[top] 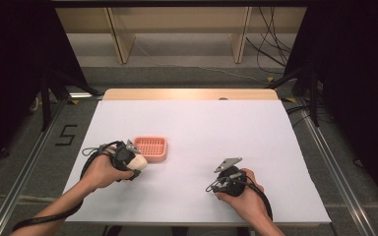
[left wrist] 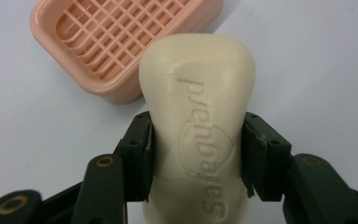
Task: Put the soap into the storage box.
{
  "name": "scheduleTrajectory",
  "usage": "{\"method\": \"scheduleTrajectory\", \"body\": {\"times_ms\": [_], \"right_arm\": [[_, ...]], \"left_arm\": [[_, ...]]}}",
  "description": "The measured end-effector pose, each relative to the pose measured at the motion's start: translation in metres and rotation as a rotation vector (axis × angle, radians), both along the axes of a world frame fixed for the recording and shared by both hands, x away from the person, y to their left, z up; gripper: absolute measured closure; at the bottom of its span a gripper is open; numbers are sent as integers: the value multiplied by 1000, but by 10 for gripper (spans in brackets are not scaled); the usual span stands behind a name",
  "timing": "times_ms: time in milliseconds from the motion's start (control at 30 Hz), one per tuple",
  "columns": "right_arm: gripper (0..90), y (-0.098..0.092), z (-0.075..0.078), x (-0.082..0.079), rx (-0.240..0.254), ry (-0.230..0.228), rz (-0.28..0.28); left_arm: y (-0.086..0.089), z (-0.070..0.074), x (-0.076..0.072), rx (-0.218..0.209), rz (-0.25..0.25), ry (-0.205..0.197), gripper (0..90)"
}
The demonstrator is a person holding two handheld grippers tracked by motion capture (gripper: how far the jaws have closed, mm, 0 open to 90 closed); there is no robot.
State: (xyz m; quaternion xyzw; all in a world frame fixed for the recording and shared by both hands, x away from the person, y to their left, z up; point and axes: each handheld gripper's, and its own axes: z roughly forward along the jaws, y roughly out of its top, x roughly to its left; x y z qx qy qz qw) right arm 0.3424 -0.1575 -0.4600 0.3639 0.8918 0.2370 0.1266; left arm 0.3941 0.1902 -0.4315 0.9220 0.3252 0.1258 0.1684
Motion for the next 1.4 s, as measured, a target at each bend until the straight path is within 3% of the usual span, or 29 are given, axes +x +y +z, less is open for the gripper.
{"method": "scheduleTrajectory", "body": {"times_ms": [33, 67, 133, 167, 200, 700, 767, 867, 1400], "right_arm": [[431, 0, 0, 0, -2, -3, 3], [431, 0, 0, 0, -2, -3, 1], [431, -1, 1, 0, 0, -1, -5], [431, -1, 1, -1, 2, -1, -9], [431, -2, 0, -1, -3, -8, -6], [430, -8, 2, -5, 6, -16, -11], [428, -7, 1, -7, 23, -4, -30], [427, -9, 2, -6, 7, -30, -22], [423, -10, 3, -8, 14, -28, -28]], "left_arm": [[0, 0, 0, 2, -2, -3, 494], [-1, 0, -1, -17, 27, 7, 495], [0, 3, 3, 10, -16, -7, 495], [-1, 3, 2, 5, 0, 11, 494], [-3, 3, 2, -13, 10, 2, 494], [-15, 10, 12, 30, -87, -1, 494], [-16, 11, 13, 27, -83, 2, 494], [-18, 13, 14, 27, -87, -3, 494], [-20, 20, 20, 38, -111, -14, 494]]}}
